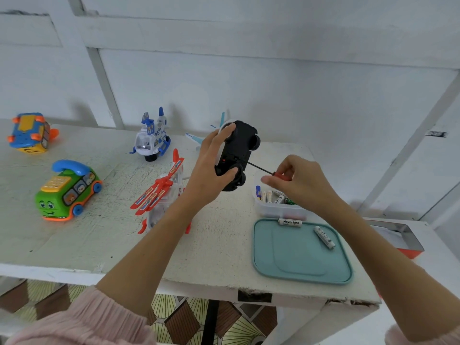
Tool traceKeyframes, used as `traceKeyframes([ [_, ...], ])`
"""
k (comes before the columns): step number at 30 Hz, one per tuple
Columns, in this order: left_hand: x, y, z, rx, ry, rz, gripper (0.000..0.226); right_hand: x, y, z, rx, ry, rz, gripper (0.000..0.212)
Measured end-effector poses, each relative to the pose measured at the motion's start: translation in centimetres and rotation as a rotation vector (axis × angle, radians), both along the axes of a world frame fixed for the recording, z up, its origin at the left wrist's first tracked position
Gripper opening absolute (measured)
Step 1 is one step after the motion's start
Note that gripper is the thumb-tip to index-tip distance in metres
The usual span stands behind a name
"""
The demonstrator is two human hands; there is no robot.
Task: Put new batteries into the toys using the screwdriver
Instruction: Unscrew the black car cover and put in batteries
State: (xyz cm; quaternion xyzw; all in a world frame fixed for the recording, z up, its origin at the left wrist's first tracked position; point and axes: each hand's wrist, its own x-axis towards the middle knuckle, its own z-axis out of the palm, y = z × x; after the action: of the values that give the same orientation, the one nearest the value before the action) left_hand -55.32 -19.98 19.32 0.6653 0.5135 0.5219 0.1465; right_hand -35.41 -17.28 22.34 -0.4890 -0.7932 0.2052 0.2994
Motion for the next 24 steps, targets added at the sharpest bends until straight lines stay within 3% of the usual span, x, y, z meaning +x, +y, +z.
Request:
traceKeyframes([
  [5, -0.10, -0.20, 0.03, -0.010, -0.006, 0.007, 0.083, 0.00, 0.21, 0.22, 0.030, 0.055, -0.026, 0.030],
  [8, -0.25, -0.30, -0.21, -0.017, -0.030, 0.003, 0.083, -0.11, 0.36, -0.02, 0.083, -0.081, -0.049, 0.032],
  [12, -0.24, -0.34, -0.25, -0.034, -0.053, 0.000, 0.082, -0.27, 0.69, -0.57, 0.125, -0.197, -0.016, 0.053],
  [17, -0.10, -0.12, -0.06, -0.041, -0.051, -0.030, 0.078, 0.21, 0.47, -0.09, 0.042, 0.029, -0.006, 0.035],
  [24, -0.05, 0.45, -0.47, -0.041, -0.112, -0.057, 0.078, 0.25, 0.75, 0.08, 0.131, -0.190, -0.081, 0.037],
])
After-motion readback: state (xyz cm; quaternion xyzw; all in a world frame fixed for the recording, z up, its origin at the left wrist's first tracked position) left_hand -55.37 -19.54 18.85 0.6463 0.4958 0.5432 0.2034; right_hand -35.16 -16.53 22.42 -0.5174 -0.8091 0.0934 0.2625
